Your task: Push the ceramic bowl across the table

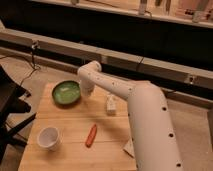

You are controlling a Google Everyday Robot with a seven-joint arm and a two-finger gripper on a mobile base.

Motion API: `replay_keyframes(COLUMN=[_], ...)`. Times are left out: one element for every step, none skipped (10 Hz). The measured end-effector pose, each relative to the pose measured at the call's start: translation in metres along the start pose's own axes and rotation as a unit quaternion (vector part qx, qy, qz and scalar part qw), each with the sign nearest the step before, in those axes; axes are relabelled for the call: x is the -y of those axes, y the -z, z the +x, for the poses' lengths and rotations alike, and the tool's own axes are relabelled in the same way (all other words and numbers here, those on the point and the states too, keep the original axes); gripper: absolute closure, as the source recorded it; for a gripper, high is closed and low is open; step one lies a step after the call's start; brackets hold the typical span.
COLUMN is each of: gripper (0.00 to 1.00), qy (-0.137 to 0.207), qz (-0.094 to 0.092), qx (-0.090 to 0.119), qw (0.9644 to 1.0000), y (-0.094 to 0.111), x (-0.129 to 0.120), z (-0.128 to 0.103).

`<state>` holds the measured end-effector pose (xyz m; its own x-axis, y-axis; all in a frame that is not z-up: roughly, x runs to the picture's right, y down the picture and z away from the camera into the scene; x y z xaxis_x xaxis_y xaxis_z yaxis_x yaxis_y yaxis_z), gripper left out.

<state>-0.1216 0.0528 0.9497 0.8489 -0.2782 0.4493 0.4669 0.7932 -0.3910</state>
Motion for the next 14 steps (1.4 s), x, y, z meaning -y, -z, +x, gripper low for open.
replay_keyframes(gripper=[1.00, 1.00, 1.00, 1.00, 1.00, 1.00, 1.00, 1.00, 1.00, 1.00, 1.00, 1.00, 1.00, 1.00], qy=[0.003, 0.006, 0.007, 0.008, 0.011, 0.011, 0.012, 0.013, 0.015, 0.016, 0.018, 0.020, 0.021, 0.023], qz=[0.000, 0.002, 0.004, 0.005, 0.005, 0.006, 0.006, 0.007, 0.008, 0.010, 0.012, 0.013, 0.014, 0.015], qx=[0.002, 0.003, 0.004, 0.005, 0.007, 0.008, 0.009, 0.010, 0.011, 0.012, 0.014, 0.016, 0.017, 0.018], qw=[1.0000, 1.0000, 1.0000, 0.9999, 0.9999, 0.9999, 0.9999, 0.9998, 0.9998, 0.9997, 0.9997, 0.9996, 0.9995, 0.9995], y=[-0.001, 0.000, 0.000, -0.001, -0.002, -0.002, -0.003, -0.003, -0.003, -0.003, -0.003, -0.003, -0.004, -0.004], x=[0.001, 0.003, 0.004, 0.005, 0.007, 0.007, 0.007, 0.007, 0.007, 0.008, 0.009, 0.011, 0.011, 0.012], z=[-0.004, -0.006, -0.008, -0.010, -0.013, -0.014, -0.013, -0.014, -0.015, -0.016, -0.017, -0.019, -0.021, -0.022])
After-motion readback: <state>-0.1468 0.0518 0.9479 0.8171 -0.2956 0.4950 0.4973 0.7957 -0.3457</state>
